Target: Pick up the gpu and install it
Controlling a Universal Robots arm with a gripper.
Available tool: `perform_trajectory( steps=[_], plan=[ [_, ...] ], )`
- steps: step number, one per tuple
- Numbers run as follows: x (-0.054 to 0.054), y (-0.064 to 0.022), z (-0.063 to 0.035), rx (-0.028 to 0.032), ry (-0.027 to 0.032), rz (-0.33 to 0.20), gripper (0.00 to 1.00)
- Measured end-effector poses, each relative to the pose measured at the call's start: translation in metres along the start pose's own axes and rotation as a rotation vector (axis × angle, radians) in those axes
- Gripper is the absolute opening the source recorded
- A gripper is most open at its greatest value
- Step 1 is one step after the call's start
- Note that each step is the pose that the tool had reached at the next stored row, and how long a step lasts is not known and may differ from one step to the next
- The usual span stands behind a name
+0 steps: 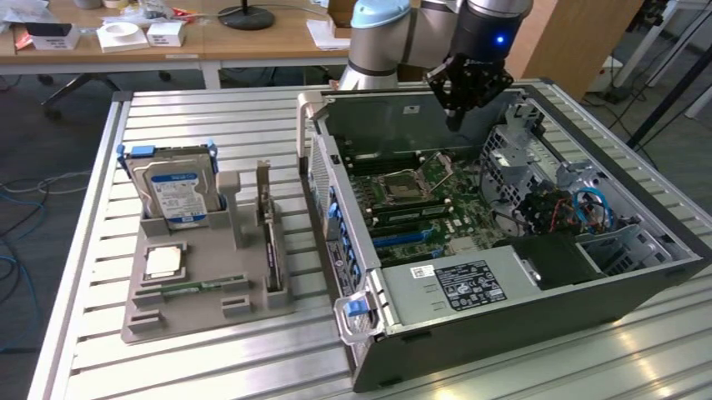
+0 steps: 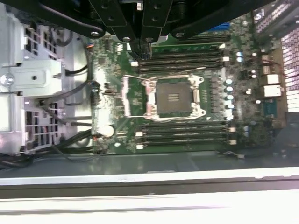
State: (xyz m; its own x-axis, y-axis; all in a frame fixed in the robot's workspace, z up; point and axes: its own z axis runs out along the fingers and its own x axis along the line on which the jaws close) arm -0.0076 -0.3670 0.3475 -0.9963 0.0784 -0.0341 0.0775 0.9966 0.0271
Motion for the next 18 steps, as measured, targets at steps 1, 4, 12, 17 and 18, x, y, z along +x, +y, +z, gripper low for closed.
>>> perform_trajectory(
  steps=[1,4,12,17,18],
  plan=[
    [0.005,-0.0004,-0.0002,0.0000,-0.0001,0.000,0.10],
    [0.018,-0.0015,-0.0007,0.0000,-0.0001,0.000,0.10],
    [0.054,-0.0067,-0.0019,-0.0001,-0.0017,0.000,0.10],
    [0.065,-0.0173,-0.0022,-0.0001,-0.0018,0.000,0.10],
    [0.065,-0.0205,-0.0023,0.0001,-0.0018,0.000,0.10]
  ],
)
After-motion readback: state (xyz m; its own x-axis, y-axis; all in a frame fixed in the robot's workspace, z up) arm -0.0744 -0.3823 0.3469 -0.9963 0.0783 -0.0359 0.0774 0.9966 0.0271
